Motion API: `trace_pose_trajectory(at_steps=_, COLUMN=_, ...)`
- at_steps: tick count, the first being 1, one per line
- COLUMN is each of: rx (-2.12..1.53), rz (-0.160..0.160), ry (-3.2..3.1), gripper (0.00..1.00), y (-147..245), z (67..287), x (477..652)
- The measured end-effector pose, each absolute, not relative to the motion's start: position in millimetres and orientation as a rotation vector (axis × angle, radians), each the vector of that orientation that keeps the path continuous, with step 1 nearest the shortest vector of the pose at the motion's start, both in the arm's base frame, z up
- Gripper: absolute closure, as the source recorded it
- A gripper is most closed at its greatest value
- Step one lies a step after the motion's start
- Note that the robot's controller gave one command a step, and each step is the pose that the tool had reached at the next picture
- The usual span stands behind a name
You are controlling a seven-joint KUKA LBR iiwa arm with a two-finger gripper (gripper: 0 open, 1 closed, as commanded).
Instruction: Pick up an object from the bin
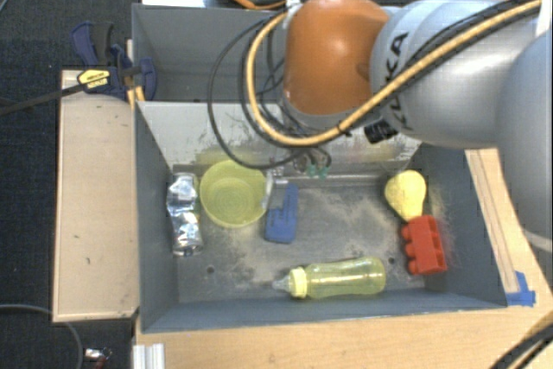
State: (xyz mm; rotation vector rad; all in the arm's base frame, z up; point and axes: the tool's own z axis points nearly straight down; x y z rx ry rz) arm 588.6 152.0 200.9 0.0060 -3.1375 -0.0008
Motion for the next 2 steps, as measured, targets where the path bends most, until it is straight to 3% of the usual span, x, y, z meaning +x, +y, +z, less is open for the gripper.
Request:
trace_pose_trajectory(at_steps=1, rx=-0.003, rz=-0.002, ry=-3.145, gripper=0.0, y=151.1, z=205.3, x=590.4)
trace_pose_trajectory(at_steps=2, rx=0.524, rz=-0.002, ry=-3.104, gripper=0.0, y=111.6, z=98.5, x=585.7)
